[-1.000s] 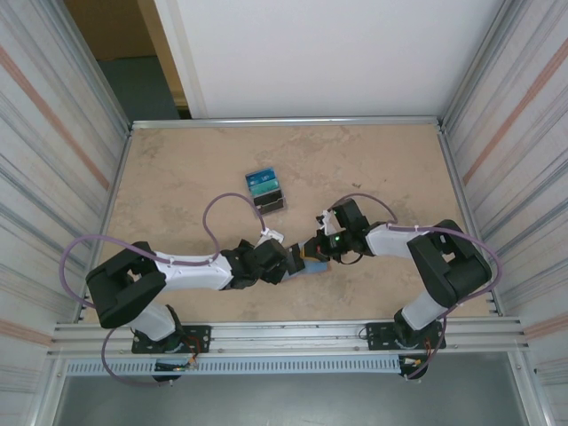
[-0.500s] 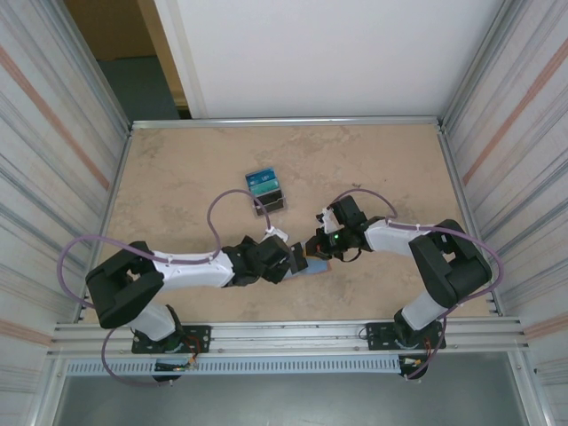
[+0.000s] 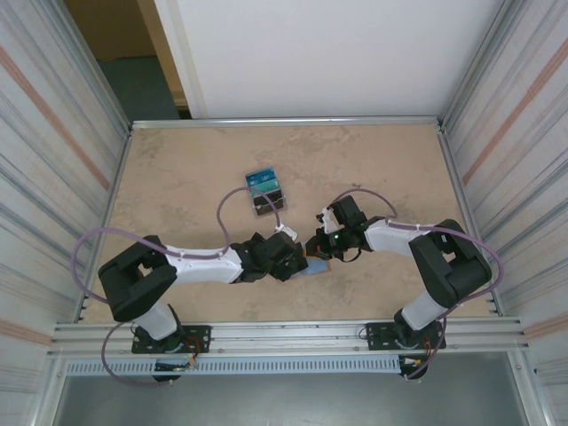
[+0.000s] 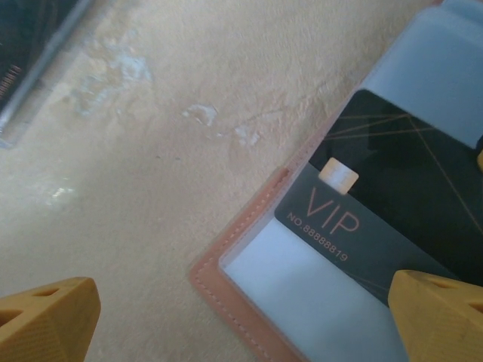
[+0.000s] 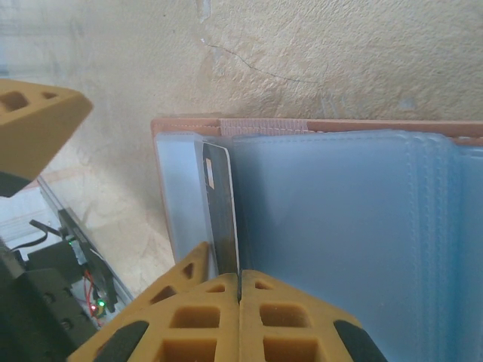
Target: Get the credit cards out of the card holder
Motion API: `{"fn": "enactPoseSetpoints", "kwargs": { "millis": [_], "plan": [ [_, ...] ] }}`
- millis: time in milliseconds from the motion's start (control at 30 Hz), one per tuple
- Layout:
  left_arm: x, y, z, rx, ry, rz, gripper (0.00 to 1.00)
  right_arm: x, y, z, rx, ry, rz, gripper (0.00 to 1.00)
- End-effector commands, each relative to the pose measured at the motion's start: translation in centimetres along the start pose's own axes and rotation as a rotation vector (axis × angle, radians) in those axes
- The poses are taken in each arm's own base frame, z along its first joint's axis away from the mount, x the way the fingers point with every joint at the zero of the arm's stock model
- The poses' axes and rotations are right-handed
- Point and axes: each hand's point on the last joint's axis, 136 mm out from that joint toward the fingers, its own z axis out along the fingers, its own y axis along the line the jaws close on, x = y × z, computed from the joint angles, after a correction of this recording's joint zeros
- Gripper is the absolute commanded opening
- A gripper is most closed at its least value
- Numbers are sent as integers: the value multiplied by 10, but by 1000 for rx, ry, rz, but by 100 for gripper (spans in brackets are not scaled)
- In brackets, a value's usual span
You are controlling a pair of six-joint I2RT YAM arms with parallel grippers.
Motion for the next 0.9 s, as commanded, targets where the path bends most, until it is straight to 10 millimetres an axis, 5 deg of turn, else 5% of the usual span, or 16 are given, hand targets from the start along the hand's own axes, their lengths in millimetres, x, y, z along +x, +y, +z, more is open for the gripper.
{"fn": "enactPoseSetpoints", "kwargs": {
  "millis": [0, 267, 567, 867],
  "plan": [
    [-5, -2, 4, 9, 0, -4, 99, 0, 2, 0, 8, 5, -14, 0],
    [8, 0, 7, -1, 38, -7, 99, 3, 18, 5, -88, 26, -26, 13],
    [7, 0, 7, 4, 33, -15, 99, 7, 13, 25, -57, 51, -25, 13],
    [13, 4, 2, -4, 39, -25, 99, -5, -1, 0, 29, -37, -34, 6]
  ]
}}
